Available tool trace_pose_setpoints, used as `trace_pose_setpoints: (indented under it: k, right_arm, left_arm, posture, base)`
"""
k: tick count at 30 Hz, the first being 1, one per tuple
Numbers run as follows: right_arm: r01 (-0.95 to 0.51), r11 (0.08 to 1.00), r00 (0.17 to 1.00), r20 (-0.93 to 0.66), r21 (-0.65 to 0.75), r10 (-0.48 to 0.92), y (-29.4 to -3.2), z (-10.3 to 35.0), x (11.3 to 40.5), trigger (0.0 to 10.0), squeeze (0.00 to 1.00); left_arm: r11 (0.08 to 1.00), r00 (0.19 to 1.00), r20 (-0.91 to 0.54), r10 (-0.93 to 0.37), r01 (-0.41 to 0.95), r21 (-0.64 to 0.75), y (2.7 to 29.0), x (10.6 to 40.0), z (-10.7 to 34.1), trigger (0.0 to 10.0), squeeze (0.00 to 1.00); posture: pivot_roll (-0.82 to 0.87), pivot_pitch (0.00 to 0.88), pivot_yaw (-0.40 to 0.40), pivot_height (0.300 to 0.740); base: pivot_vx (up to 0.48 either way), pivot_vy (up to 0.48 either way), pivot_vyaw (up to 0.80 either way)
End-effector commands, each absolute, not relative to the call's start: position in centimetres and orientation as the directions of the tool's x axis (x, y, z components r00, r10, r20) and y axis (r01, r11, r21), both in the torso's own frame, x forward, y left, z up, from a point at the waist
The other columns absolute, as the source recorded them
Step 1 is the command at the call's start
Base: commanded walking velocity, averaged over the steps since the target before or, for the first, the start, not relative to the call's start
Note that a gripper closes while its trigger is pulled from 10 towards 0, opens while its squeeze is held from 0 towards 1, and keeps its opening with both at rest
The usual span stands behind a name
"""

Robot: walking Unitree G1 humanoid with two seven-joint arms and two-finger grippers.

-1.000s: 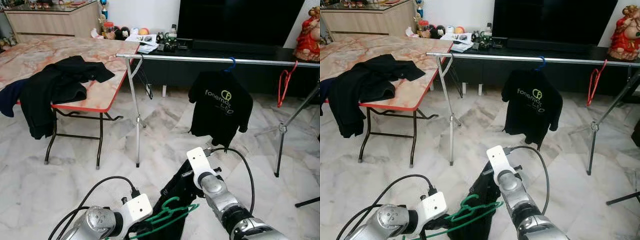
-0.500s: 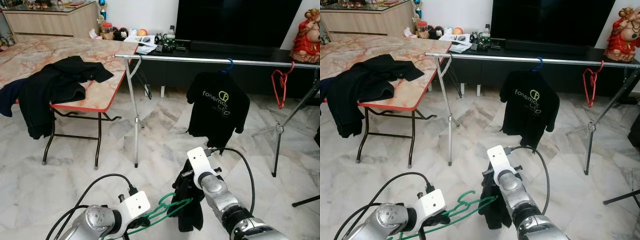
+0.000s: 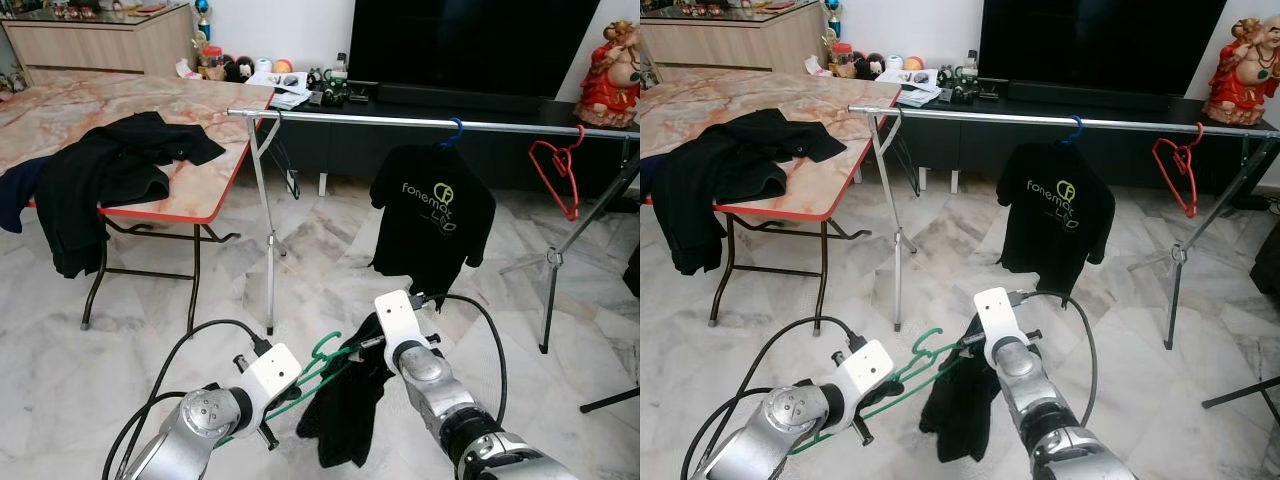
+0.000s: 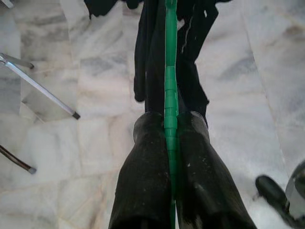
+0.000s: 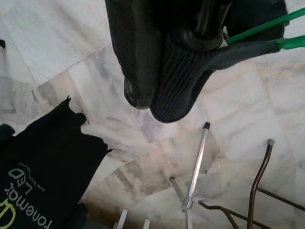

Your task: Hang hanger

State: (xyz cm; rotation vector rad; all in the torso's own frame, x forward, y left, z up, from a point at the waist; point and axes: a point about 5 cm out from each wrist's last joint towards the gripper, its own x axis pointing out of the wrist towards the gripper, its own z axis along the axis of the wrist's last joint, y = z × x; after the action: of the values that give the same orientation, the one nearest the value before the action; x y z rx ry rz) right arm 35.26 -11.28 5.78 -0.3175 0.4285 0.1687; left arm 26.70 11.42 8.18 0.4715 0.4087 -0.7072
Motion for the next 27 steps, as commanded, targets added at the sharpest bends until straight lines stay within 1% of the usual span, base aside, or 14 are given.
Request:
trace_pose_setpoints:
  k: [1, 8, 13, 16, 22, 25, 27]
  right_arm:
    - [-0.186, 0.943, 0.910, -0.409, -0.276, 0.060, -11.5, 6.5, 35.8, 10.0, 0.00]
    - [-0.117, 0.953, 0.922, -0.387, -0.279, 0.000, -12.4, 7.1, 36.2, 10.0, 0.00]
    - [-0.114, 0.952, 0.923, -0.386, -0.283, -0.004, -12.4, 7.1, 36.2, 10.0, 0.00]
    - [-0.111, 0.953, 0.922, -0.386, -0.281, -0.006, -12.3, 7.1, 36.2, 10.0, 0.00]
    - [-0.111, 0.952, 0.920, -0.393, -0.287, -0.011, -12.2, 7.0, 36.1, 10.0, 0.00]
    - [-0.128, 0.951, 0.917, -0.399, -0.282, 0.005, -12.0, 6.9, 36.1, 10.0, 0.00]
    - [-0.152, 0.952, 0.914, -0.403, -0.264, 0.034, -11.4, 6.9, 36.0, 10.0, 0.00]
  left_arm:
    - [0.698, 0.735, -0.460, -0.499, 0.655, 0.290, 11.7, 27.3, 9.0, 10.0, 0.00]
    - [0.677, 0.717, -0.493, -0.492, 0.672, 0.301, 11.9, 27.0, 8.5, 10.0, 0.00]
    - [0.656, 0.712, -0.510, -0.483, 0.680, 0.327, 11.8, 27.1, 8.2, 10.0, 0.00]
    - [0.660, 0.718, -0.501, -0.483, 0.675, 0.331, 11.7, 27.1, 8.2, 10.0, 0.00]
    - [0.675, 0.757, -0.466, -0.458, 0.638, 0.371, 11.7, 27.6, 8.7, 10.0, 0.00]
    - [0.702, 0.771, -0.425, -0.474, 0.623, 0.346, 11.6, 27.9, 9.2, 10.0, 0.00]
    - [0.692, 0.752, -0.421, -0.508, 0.647, 0.320, 11.2, 27.7, 9.3, 10.0, 0.00]
  posture:
    - [0.21, 0.000, -0.079, 0.740]
    - [0.20, 0.000, -0.079, 0.740]
    - [0.20, 0.000, -0.079, 0.740]
    - [0.20, 0.000, -0.079, 0.740]
    - [0.21, 0.000, -0.080, 0.740]
    - [0.21, 0.000, -0.080, 0.740]
    - [0.21, 0.000, -0.079, 0.740]
  base:
    - [0.000, 0.000, 0.00]
    - [0.000, 0.000, 0.00]
    - [0.000, 0.000, 0.00]
    - [0.000, 0.000, 0.00]
    - [0.000, 0.000, 0.00]
    - [0.000, 0.000, 0.00]
    - [0.000, 0.000, 0.00]
